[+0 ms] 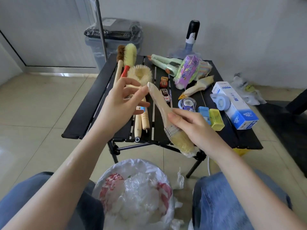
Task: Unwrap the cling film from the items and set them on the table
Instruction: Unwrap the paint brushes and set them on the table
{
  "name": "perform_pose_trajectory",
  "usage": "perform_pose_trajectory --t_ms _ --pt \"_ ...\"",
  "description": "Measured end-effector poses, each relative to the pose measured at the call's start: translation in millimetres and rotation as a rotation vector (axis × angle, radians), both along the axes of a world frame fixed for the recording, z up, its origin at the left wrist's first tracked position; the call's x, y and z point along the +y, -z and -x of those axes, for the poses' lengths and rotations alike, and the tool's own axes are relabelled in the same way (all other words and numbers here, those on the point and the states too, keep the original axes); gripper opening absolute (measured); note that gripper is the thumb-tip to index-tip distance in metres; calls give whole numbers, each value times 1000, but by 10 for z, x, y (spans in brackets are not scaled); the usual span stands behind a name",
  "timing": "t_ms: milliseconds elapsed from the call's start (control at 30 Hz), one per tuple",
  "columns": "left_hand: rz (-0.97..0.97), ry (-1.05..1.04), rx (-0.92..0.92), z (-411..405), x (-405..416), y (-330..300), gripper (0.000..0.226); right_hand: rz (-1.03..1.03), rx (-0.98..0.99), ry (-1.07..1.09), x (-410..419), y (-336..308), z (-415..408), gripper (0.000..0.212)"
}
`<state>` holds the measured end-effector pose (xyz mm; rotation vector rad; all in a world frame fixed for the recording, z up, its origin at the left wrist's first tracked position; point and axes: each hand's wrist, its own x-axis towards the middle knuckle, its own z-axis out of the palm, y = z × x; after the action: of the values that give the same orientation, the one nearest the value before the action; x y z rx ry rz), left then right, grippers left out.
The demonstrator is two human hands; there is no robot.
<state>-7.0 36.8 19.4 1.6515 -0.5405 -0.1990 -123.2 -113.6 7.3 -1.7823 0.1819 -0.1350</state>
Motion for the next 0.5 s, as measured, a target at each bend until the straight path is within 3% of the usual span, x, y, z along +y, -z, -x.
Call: perform_pose_trajectory --t_ms 233,500 --pt "20 20 15 -9 -32 218 14 14 48 -12 1 196 -67 19" --pt "-63 -128 -67 -49 175 416 21 -17 130 -5 3 252 -120 23"
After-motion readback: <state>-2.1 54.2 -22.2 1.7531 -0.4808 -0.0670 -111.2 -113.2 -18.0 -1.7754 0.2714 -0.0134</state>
